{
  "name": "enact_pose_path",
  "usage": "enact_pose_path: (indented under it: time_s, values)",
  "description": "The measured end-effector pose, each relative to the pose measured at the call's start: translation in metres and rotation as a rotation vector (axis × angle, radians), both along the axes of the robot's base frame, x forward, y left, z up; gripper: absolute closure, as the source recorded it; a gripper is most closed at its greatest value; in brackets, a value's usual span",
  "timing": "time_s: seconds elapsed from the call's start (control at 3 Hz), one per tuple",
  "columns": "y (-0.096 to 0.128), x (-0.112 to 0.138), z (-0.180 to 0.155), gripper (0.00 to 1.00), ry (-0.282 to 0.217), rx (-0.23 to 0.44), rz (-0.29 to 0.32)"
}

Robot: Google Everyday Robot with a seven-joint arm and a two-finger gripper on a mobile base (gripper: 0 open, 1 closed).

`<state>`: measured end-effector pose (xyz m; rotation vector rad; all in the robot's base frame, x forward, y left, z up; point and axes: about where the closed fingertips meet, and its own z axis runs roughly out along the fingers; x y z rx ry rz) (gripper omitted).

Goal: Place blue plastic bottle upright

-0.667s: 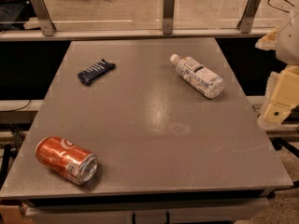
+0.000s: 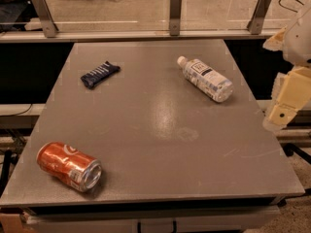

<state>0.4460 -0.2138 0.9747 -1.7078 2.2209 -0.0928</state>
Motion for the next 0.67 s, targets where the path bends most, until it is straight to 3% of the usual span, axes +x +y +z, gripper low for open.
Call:
enact_pose_path:
  time_s: [0.33, 0.67]
  values:
    - [0.015, 0.045, -0.016, 0.00, -0.019, 0.034, -0.025]
    - [0.037, 0.106, -0.039, 0.00, -0.036, 0.072, -0.085]
